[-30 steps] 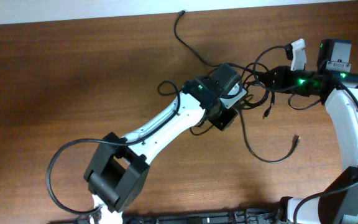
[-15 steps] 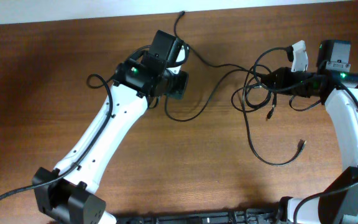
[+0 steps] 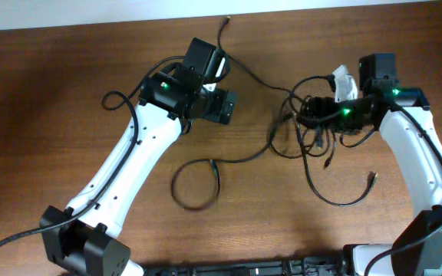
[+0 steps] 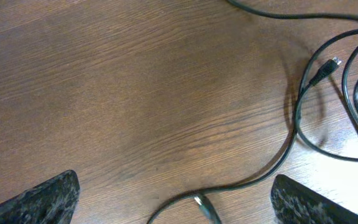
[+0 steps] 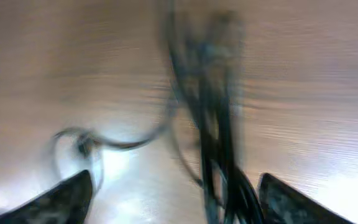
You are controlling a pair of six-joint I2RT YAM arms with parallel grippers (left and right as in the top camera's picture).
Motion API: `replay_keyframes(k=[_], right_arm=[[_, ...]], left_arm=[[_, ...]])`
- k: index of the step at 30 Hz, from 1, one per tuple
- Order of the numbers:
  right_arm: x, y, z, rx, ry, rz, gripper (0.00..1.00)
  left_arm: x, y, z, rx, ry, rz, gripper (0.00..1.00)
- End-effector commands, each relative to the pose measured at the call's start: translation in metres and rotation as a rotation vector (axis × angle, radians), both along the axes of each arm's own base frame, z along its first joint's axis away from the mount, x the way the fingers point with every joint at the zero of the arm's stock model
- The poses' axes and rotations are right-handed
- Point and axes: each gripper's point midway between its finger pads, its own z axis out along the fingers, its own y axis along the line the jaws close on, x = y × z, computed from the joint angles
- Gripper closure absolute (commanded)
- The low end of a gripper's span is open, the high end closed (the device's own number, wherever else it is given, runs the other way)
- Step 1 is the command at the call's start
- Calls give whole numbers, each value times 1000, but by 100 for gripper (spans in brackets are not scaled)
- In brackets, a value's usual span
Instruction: Untangle cables
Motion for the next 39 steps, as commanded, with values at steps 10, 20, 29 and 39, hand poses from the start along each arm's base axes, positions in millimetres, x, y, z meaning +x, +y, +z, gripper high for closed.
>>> replay_keyframes(k=[10,20,29,39], right_arm=[[35,-49,16,-220,-117,-231,0],[30,-50,-69,-278,84,-71,35],[22,-7,-138,-120,247,27,64],[3,158,-144,-23,151,440,96]], left_arm=[[3,1,-5,1,10,7,1],[-1,-19,-10,-80,49,-44,1],[12,-19,-3,-85,-9,-31,1],[36,45,0,-86,-7,125,1]])
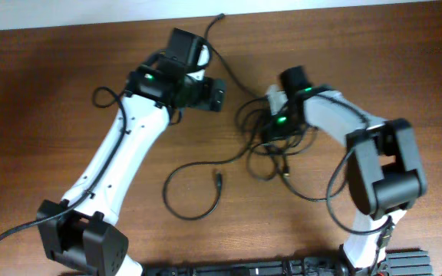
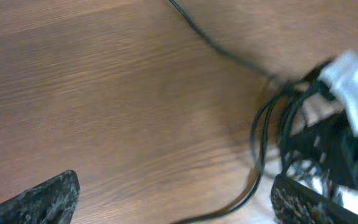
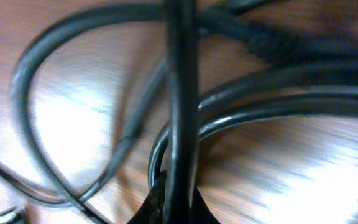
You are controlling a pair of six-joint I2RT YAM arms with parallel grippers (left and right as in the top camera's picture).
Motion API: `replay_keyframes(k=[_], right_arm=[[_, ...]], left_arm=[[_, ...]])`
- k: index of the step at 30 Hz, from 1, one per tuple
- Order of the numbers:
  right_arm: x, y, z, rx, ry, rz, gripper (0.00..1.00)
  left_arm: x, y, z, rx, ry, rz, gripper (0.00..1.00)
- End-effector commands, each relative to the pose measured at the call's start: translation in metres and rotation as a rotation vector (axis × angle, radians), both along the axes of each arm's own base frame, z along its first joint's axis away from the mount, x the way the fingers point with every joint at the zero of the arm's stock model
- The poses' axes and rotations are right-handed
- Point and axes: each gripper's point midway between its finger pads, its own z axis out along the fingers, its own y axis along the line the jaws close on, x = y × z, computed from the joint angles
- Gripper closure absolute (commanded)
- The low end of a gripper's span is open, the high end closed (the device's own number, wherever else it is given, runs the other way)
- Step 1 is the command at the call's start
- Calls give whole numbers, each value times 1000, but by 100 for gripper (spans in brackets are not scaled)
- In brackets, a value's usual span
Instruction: Untangle cables
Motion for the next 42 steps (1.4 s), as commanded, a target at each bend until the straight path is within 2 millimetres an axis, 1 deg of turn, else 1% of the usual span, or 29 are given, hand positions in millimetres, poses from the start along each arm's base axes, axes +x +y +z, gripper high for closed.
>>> replay_keyframes(k=[1,2,3,4,5,6,7,9,10,11,12,13,14,17,20,21,23,24,27,29,30,32,33,36,38,39,41,42], right_arm=[[-19,58,-5,34,3,151,96],[-17,70,2,41,-17,177,96],[-14,80,13,46,-33,197,96],[-11,85,21,46,-41,206,96],[-4,90,39,45,-54,211,96],[3,89,51,22,-66,205,96],[12,81,64,-27,-80,189,96],[20,69,82,-92,-90,168,96],[23,64,89,-108,-91,159,91],[26,59,100,-127,-94,147,71],[29,56,105,-127,-98,139,34],[31,55,108,-124,-104,134,12],[33,53,108,-125,-105,129,0],[36,51,104,-124,-106,122,1],[44,56,91,-124,-116,132,1],[47,52,84,-150,-119,129,1],[57,35,74,-251,-140,102,1],[58,31,71,-274,-140,89,0],[61,30,67,-281,-141,88,12],[64,21,65,-325,-136,0,13],[65,18,64,-341,-129,-41,17],[65,19,62,-329,-113,-97,24],[65,19,60,-327,-106,-120,27],[57,17,48,-333,-69,-148,33],[53,16,43,-335,-53,-155,43],[52,16,42,-329,-46,-176,46],[51,16,40,-327,-31,-218,47],[49,15,39,-326,-20,-243,48]], left_arm=[[8,31,3,-14,12,71,1],[7,33,3,-37,25,71,1],[6,34,3,-57,36,70,1],[5,35,3,-70,46,70,1],[4,35,3,-85,57,68,1],[3,34,3,-96,62,64,1],[3,32,3,-106,66,58,1],[1,29,3,-117,71,48,1],[0,28,3,-123,76,44,1],[-1,27,2,-121,80,43,1],[-1,27,2,-121,80,42,1],[-1,27,2,-121,80,43,1],[-1,27,2,-121,80,43,1],[-1,27,2,-120,80,43,1],[1,32,1,-105,75,57,1],[1,32,1,-105,76,56,1],[1,32,1,-105,77,55,1],[1,32,1,-105,76,56,1],[1,32,1,-105,76,56,1],[1,32,1,-105,76,56,1],[1,32,1,-105,76,56,1],[1,32,1,-105,76,56,1],[1,32,1,-105,76,56,1],[1,32,1,-105,76,56,1],[1,32,1,-105,76,56,1],[1,32,1,-105,76,56,1],[1,32,1,-105,76,56,1],[4,31,3,-109,62,55,1]])
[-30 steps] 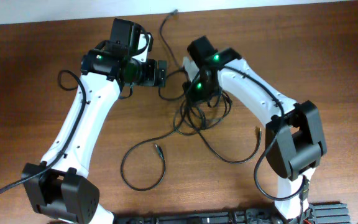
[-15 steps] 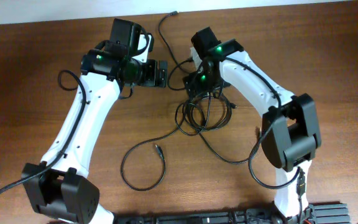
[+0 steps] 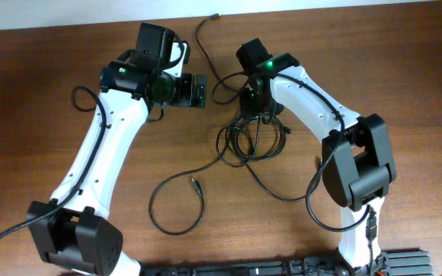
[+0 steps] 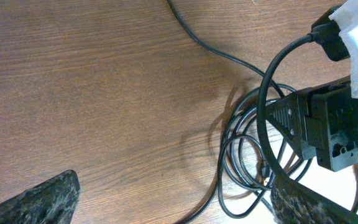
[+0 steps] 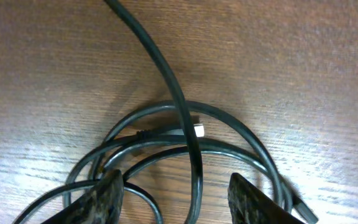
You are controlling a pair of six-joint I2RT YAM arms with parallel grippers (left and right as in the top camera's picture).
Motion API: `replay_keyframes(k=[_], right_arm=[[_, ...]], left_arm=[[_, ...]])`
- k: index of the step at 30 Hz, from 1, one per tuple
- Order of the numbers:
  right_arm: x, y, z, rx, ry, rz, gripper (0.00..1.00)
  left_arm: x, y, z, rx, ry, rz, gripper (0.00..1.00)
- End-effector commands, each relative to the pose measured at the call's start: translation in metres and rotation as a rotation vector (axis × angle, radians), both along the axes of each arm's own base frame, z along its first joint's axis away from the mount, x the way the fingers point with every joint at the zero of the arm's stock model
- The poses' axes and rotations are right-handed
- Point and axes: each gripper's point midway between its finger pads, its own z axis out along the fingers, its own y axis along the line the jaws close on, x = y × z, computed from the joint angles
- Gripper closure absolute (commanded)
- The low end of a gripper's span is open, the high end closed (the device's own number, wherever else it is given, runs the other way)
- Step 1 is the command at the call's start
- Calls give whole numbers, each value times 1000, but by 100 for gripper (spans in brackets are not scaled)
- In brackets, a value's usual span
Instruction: Untangle cables
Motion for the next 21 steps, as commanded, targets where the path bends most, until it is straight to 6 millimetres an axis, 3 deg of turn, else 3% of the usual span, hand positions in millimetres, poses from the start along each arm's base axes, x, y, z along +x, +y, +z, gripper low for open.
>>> replay_keyframes(k=[1,5,9,13,16,18,21], right_arm=[[-10,-3,-17,4,57,-104,52],[-25,6,-25,65,123,-92,59],[-20,8,-29,77,98,-90,95],[-13,26,-14,175,76,6,96],[-11,45,32,306,29,107,96],[-9,51,91,365,-88,182,96],[-15,49,155,409,-232,206,96]], left_arm=[[9,0,11,-17,-55,7,1],[-4,4,4,1,5,7,1],[-14,7,-1,15,49,7,1],[-22,9,-6,27,89,7,1],[-24,10,-7,29,96,7,1],[-25,10,-11,32,105,7,1],[-29,7,-17,19,128,-2,1]])
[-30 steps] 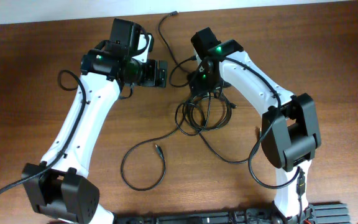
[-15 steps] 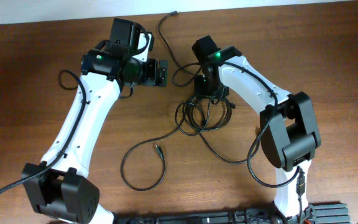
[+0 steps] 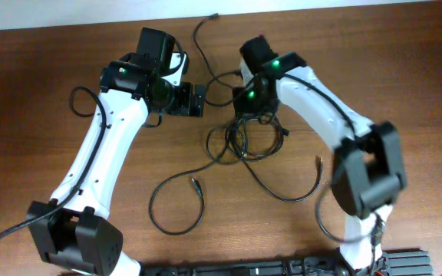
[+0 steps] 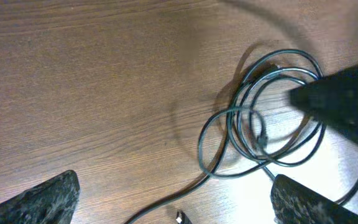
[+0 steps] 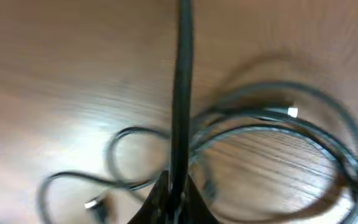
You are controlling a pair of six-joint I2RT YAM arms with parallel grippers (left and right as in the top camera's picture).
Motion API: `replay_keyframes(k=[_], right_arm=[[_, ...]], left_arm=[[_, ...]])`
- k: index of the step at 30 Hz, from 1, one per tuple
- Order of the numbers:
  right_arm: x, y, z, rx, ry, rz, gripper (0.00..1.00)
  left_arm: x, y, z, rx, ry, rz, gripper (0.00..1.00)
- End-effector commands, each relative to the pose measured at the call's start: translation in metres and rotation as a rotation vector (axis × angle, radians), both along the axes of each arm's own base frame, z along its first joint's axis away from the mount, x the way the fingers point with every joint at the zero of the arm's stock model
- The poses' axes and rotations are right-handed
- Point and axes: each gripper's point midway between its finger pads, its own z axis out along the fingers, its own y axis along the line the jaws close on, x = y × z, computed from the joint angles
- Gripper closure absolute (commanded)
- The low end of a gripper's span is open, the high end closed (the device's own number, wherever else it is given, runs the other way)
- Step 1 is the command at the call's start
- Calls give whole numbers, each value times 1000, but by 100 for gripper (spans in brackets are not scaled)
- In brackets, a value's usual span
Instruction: Untangle cables
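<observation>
Black cables lie in a tangled coil (image 3: 245, 142) at mid-table. One strand runs from it up to a plug at the far edge (image 3: 214, 15); another trails to a loop (image 3: 176, 205) at the front left. My right gripper (image 3: 250, 100) hangs over the coil's top, shut on a single black strand (image 5: 181, 93) that runs straight up the right wrist view from the fingertips (image 5: 176, 196). My left gripper (image 3: 189, 100) is open just left of the coil, nothing between its fingers (image 4: 48, 199). The coil (image 4: 272, 106) shows ahead of it.
A loose plug end (image 3: 194, 182) lies on the brown wooden table (image 3: 52, 92), and another plug (image 3: 318, 161) lies right of the coil. Both arms reach in from the front edge, and the right arm crosses above the trailing cable.
My right gripper was open over the coil with a strand between its fingers; now it is shut on that strand. The coil has slid a little left. The left gripper has shifted slightly nearer.
The tangle first lay at the right of the table under my right gripper. Then the gripper was shut on a cable and the tangle lay mid-table. Then it was open above the coil, and now it grips one strand. The left gripper stayed open, shifting leftward.
</observation>
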Motion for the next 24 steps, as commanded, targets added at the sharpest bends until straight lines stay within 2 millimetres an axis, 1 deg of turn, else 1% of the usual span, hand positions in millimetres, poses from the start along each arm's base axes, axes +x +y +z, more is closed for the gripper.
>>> replay_keyframes(k=[1,2,3,5,6,7,10,11,12,14,17,19,20,21,22,23,24], right_arm=[[-2,4,108,129,-239,48,96],[-6,3,120,139,-263,49,96],[-7,3,126,143,-274,49,96],[-10,2,131,146,-282,49,96],[-10,1,130,145,-280,49,96],[-10,1,130,145,-280,49,96],[-10,1,130,145,-281,49,96],[-10,1,130,145,-281,48,96],[-10,1,130,144,-281,48,96],[-10,1,130,145,-281,48,96],[-10,1,130,145,-281,48,96],[-10,1,130,144,-281,48,96],[-10,1,130,145,-281,48,96],[-10,1,130,145,-281,48,96],[-10,1,130,145,-281,48,96],[-10,1,130,145,-281,48,96],[-10,1,130,145,-281,48,96]], left_arm=[[-7,-4,-8,-33,27,-11,1],[-7,-10,-11,-56,28,-23,1],[-6,-15,-14,-77,29,-33,1],[-8,-39,-24,-194,37,-87,1],[-11,-51,-30,-271,67,-79,1],[-13,-56,-37,-316,104,-29,1],[-19,-59,-63,-387,214,150,1],[-21,-67,-67,-440,230,137,1],[-25,-77,-67,-497,244,103,1],[-35,-96,-71,-590,280,36,1],[-47,-112,-91,-596,348,0,1],[-55,-128,-88,-666,390,-52,1],[-56,-133,-86,-693,407,-48,0],[-54,-137,-88,-703,433,-2,1],[-52,-139,-91,-701,438,19,5],[-50,-142,-94,-692,429,26,13],[-49,-142,-99,-667,424,52,16]])
